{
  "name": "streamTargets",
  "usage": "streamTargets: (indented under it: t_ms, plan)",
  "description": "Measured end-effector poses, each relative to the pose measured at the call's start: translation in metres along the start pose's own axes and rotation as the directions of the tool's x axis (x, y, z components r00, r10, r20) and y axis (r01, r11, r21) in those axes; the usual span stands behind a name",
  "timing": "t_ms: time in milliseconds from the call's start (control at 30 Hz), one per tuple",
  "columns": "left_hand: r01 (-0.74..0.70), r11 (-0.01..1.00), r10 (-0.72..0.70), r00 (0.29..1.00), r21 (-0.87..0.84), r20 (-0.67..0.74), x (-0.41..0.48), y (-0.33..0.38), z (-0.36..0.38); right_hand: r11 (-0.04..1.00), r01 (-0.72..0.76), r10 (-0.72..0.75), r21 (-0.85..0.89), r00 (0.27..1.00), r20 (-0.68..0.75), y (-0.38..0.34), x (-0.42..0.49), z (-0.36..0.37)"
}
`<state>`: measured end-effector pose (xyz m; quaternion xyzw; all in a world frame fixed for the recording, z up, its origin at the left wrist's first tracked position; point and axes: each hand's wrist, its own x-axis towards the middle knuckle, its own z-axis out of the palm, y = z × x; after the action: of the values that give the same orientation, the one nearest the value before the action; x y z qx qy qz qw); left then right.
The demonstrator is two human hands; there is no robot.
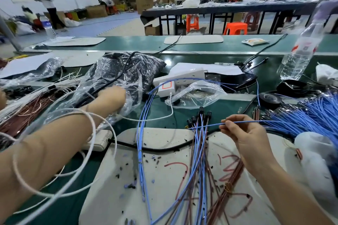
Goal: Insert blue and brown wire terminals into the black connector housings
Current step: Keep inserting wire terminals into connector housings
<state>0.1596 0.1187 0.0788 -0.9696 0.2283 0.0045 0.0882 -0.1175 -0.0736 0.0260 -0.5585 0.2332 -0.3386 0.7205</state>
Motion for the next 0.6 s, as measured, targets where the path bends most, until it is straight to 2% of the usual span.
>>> streamTargets:
  t_ms: [67, 133, 167, 233, 300, 367, 433, 500, 600]
  plan:
    - [-0.094, 0.992, 0.092, 0.995, -0.090, -0.028, -0.012, 0.015, -0.026, 0.999, 0.009, -0.009, 0.052, 1.000, -0.015, -0.002, 0.000, 0.001]
    - [-0.190, 0.952, 0.155, 0.976, -0.240, -0.155, -0.028, 0.034, -0.053, 0.992, 0.027, -0.023, 0.127, 0.999, -0.037, -0.006, 0.000, 0.001]
    - [-0.268, 0.898, 0.190, 0.952, -0.350, -0.240, -0.038, 0.044, -0.061, 0.989, 0.041, -0.035, 0.141, 0.998, -0.042, -0.009, 0.000, 0.001]
    - [-0.454, 0.704, 0.265, 0.882, -0.546, -0.391, -0.062, 0.071, -0.059, 0.992, 0.106, -0.102, 0.066, 0.993, -0.059, -0.013, -0.001, 0.000]
    - [-0.543, 0.507, 0.340, 0.839, -0.669, -0.424, -0.085, 0.104, -0.038, 0.963, 0.225, -0.237, -0.148, 0.969, -0.070, -0.016, -0.001, -0.002]
    - [-0.469, 0.273, 0.383, 0.854, -0.840, -0.353, -0.101, 0.131, -0.012, 0.897, 0.330, -0.363, -0.295, 0.930, -0.061, -0.021, -0.002, -0.005]
    - [-0.391, 0.103, 0.388, 0.863, -0.915, -0.325, -0.107, 0.146, 0.010, 0.854, 0.411, -0.442, -0.320, 0.896, -0.029, -0.026, -0.005, -0.007]
    - [-0.390, 0.053, 0.368, 0.863, -0.919, -0.346, -0.109, 0.153, 0.025, 0.844, 0.442, -0.462, -0.305, 0.887, 0.005, -0.030, -0.009, -0.008]
    - [-0.353, -0.076, 0.367, 0.859, -0.932, -0.356, -0.112, 0.160, 0.040, 0.850, 0.430, -0.452, -0.304, 0.892, -0.003, -0.027, -0.011, -0.010]
